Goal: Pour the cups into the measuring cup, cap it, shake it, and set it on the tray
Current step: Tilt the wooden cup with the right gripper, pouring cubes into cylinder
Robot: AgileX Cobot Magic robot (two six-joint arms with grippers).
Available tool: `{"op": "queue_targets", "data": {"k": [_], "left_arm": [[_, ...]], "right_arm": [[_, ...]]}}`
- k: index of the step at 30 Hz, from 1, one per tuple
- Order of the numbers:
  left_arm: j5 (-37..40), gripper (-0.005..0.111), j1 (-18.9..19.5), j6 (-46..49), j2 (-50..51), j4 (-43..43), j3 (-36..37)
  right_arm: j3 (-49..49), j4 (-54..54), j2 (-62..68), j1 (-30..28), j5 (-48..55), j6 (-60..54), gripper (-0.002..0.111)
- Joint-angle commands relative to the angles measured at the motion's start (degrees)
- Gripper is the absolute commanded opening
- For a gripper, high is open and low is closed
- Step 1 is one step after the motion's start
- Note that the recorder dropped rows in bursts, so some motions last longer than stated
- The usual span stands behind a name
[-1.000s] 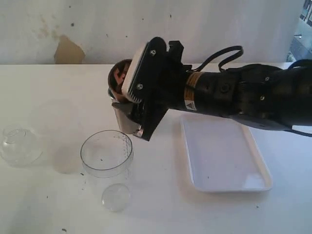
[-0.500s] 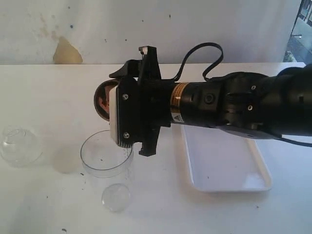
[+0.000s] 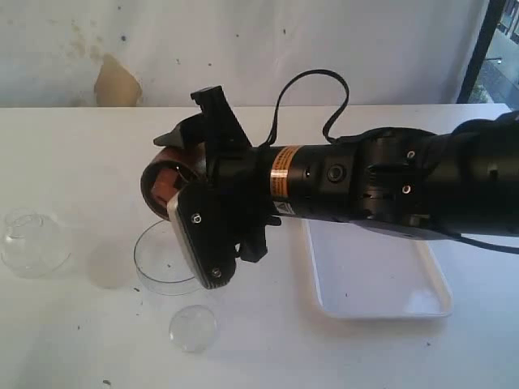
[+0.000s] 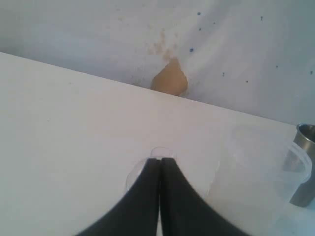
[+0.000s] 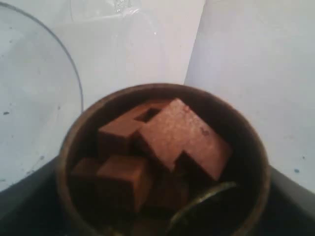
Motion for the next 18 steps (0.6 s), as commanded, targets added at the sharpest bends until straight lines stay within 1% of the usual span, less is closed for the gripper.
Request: {"op": "queue_targets", "data": {"k": [1, 7, 15, 18], "left_arm": [[-0.84, 0.001, 0.05, -0.15, -0.27, 0.34, 0.00], [-0.84, 0.001, 0.05, -0.15, -0.27, 0.34, 0.00], [-0.84, 0.001, 0.05, -0.15, -0.27, 0.34, 0.00], [-0.84, 0.001, 0.05, -0.15, -0.27, 0.34, 0.00]], "right_arm": [[-0.44, 0.27, -0.46, 0.06, -0.75, -6.82, 0.000], [-0.44, 0.27, -0.46, 0.06, -1.17, -14.54, 0.000], [-0.44, 0.27, -0.46, 0.06, -1.68, -22.23, 0.000], [-0.44, 0.49, -0.46, 0.06, -1.81, -23.26, 0.000]]}}
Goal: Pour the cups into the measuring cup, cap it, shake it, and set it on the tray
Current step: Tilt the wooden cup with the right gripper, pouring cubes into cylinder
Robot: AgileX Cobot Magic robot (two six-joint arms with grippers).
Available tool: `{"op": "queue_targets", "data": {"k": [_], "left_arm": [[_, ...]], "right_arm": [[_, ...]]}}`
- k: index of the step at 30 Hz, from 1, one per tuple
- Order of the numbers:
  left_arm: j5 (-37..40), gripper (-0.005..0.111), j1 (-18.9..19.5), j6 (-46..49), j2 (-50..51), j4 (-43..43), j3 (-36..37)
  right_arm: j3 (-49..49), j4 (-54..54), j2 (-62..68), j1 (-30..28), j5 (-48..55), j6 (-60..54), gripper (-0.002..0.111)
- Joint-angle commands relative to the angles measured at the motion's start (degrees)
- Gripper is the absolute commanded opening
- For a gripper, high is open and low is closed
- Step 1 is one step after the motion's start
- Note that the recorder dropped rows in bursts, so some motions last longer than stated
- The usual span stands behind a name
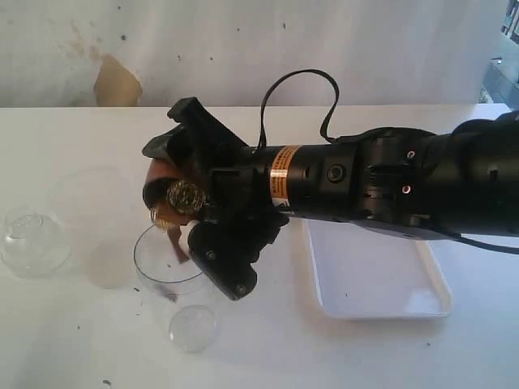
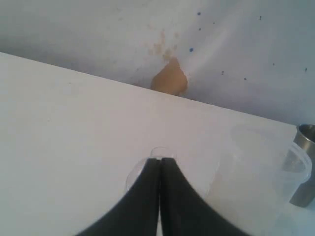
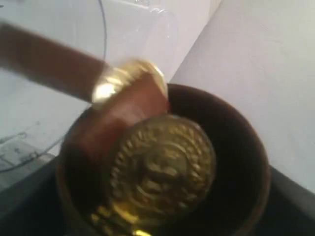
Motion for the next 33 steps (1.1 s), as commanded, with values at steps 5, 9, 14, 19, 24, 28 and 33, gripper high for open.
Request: {"op": "queue_targets", "data": {"k": [5, 9, 14, 19, 24, 28, 33], "left_arm": [[-0.84, 0.001, 0.05, -0.15, -0.27, 0.34, 0.00], [-0.84, 0.001, 0.05, -0.15, -0.27, 0.34, 0.00], [-0.84, 0.001, 0.05, -0.15, -0.27, 0.34, 0.00], [-0.84, 0.001, 0.05, -0.15, -0.27, 0.34, 0.00], [-0.84, 0.001, 0.05, -0.15, -0.27, 0.34, 0.00], [-0.84, 0.001, 0.05, -0.15, -0.27, 0.34, 0.00], [-0.84, 0.001, 0.05, -0.15, -0.27, 0.34, 0.00]], "right_arm": [[-0.44, 0.59, -0.46, 0.06, -1.36, -2.37, 0.000], [-0.44, 0.71, -0.46, 0.06, -1.33, -6.50, 0.000], [-0.44, 0.71, -0.46, 0.06, -1.44, -16.67, 0.000], [-0.55, 0.85, -0.46, 0.06, -2.27, -18.01, 0.000], [-0.55, 0.85, -0.46, 0.06, -2.53, -20.81, 0.000], [-0.67, 0.85, -0.46, 0.06, -3.14, -22.06, 0.000], [-1.19, 0.97, -0.46, 0.06, -3.16, -22.46, 0.000]]}}
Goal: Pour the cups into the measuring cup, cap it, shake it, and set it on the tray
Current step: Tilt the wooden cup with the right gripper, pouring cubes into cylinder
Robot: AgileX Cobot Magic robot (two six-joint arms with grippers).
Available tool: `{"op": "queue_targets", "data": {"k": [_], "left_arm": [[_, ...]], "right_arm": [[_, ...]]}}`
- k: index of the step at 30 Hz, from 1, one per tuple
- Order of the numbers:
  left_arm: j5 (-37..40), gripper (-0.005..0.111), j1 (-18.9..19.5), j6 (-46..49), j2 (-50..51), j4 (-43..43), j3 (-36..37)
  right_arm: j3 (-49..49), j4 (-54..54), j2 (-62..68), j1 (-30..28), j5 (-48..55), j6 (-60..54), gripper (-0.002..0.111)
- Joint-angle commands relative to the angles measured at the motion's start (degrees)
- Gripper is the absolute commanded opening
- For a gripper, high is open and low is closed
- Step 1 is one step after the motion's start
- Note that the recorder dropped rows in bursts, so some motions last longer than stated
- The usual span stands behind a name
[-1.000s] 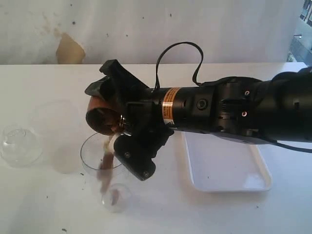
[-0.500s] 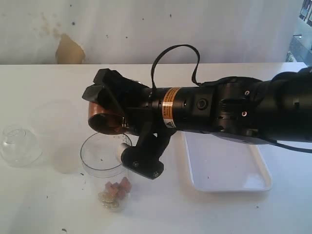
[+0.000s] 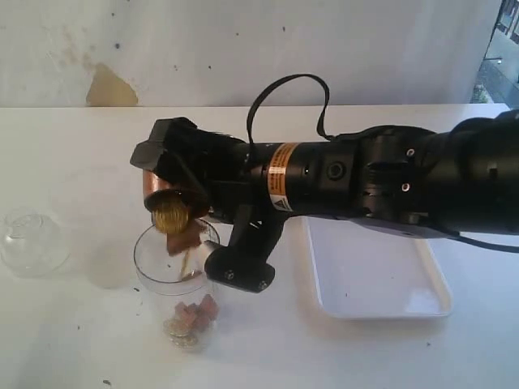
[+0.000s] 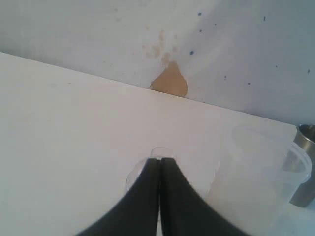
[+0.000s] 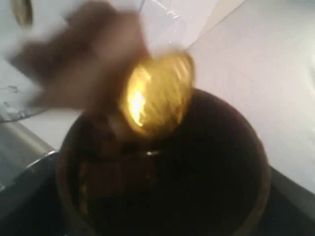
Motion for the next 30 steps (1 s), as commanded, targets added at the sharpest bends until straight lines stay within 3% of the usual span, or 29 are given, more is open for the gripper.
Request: {"op": "queue_targets", "data": {"k": [1, 21, 23, 25, 30], "left_arm": [[-0.84, 0.001, 0.05, -0.15, -0.27, 0.34, 0.00], [-0.84, 0.001, 0.05, -0.15, -0.27, 0.34, 0.00], [-0.84, 0.001, 0.05, -0.15, -0.27, 0.34, 0.00], [-0.84, 0.001, 0.05, -0.15, -0.27, 0.34, 0.00], [-0.84, 0.001, 0.05, -0.15, -0.27, 0.34, 0.00]], "right_arm": [[-0.70, 0.50, -0.46, 0.06, -1.66, -1.79, 0.000], [-0.70, 1.44, -0.56, 0.06, -1.06, -2.65, 0.000], [-0.70, 6.21, -0.56, 0.06, -1.67, 1.52, 0.000], [-0.70, 13.68, -0.66, 0.06, -3.20, 15.01, 0.000], [-0.70, 18.54, -1.93, 0.06, -4.48, 37.55, 0.000]]}}
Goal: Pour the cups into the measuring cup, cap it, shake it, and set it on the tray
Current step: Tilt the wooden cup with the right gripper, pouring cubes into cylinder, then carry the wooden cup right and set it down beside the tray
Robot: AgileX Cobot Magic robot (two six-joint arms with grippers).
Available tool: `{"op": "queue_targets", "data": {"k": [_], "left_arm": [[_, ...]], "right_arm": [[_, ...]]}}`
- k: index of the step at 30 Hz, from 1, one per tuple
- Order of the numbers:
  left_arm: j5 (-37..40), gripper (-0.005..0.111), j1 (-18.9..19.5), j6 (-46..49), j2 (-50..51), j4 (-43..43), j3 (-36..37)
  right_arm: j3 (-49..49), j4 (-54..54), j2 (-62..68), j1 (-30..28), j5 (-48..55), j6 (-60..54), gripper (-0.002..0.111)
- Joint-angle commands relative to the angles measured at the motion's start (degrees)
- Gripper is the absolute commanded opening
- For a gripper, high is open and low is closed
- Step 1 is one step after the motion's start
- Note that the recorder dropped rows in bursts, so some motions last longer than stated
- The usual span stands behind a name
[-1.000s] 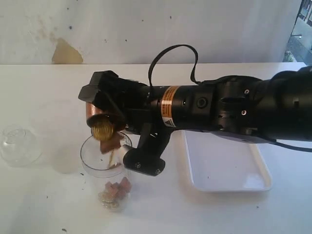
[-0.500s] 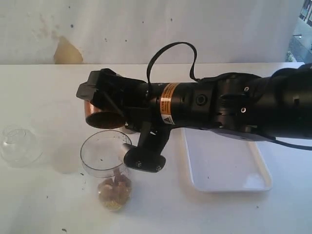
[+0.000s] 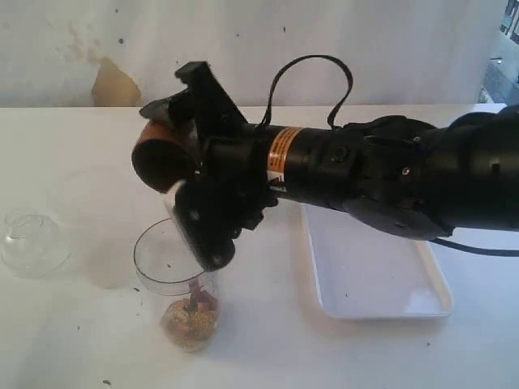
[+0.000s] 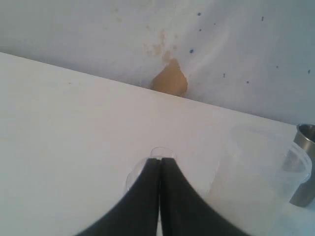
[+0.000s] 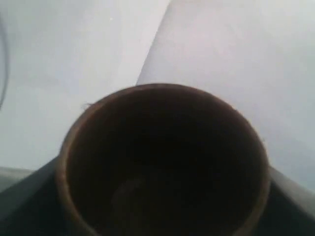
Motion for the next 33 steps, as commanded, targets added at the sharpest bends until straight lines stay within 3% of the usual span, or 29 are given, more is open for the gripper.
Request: {"op": "queue_targets", "data": {"k": [1, 3, 7, 10, 15, 18, 22, 25, 28, 33], "left_arm": [[-0.84, 0.001, 0.05, -0.15, -0.27, 0.34, 0.00], [-0.84, 0.001, 0.05, -0.15, -0.27, 0.34, 0.00], [-0.84, 0.001, 0.05, -0.15, -0.27, 0.34, 0.00], [-0.84, 0.001, 0.05, -0.15, -0.27, 0.34, 0.00], [-0.84, 0.001, 0.05, -0.15, -0.27, 0.34, 0.00], [-0.84, 0.001, 0.05, -0.15, -0.27, 0.34, 0.00], [-0.84, 0.001, 0.05, -0.15, -0.27, 0.34, 0.00], [-0.84, 0.001, 0.05, -0.15, -0.27, 0.34, 0.00], [-0.84, 0.001, 0.05, -0.15, -0.27, 0.34, 0.00], [-0.84, 0.001, 0.05, -0.15, -0.27, 0.34, 0.00]], "right_arm": [[-0.24, 4.43, -1.89, 0.06, -2.31, 20.79, 0.000], [-0.24, 4.96, -2.65, 0.06, -2.18, 26.86, 0.000], [-0.84, 27.28, -3.48, -2.95, -2.12, 36.79, 0.000], [-1.39, 41.48, -3.48, -8.57, -2.74, 36.97, 0.000], [-1.39, 47.76, -3.25, -21.51, -2.64, 38.40, 0.000], [-1.39, 47.88, -0.69, -31.51, 0.40, 42.57, 0.000], [-1.16, 48.10, 5.74, -40.14, 6.44, 44.04, 0.000], [0.31, 48.11, 9.23, -42.91, 7.22, 44.04, 0.000], [3.83, 47.67, 13.16, -43.90, -0.94, 44.90, 0.000], [4.21, 41.74, 17.60, -43.90, -4.97, 46.82, 0.000]]}}
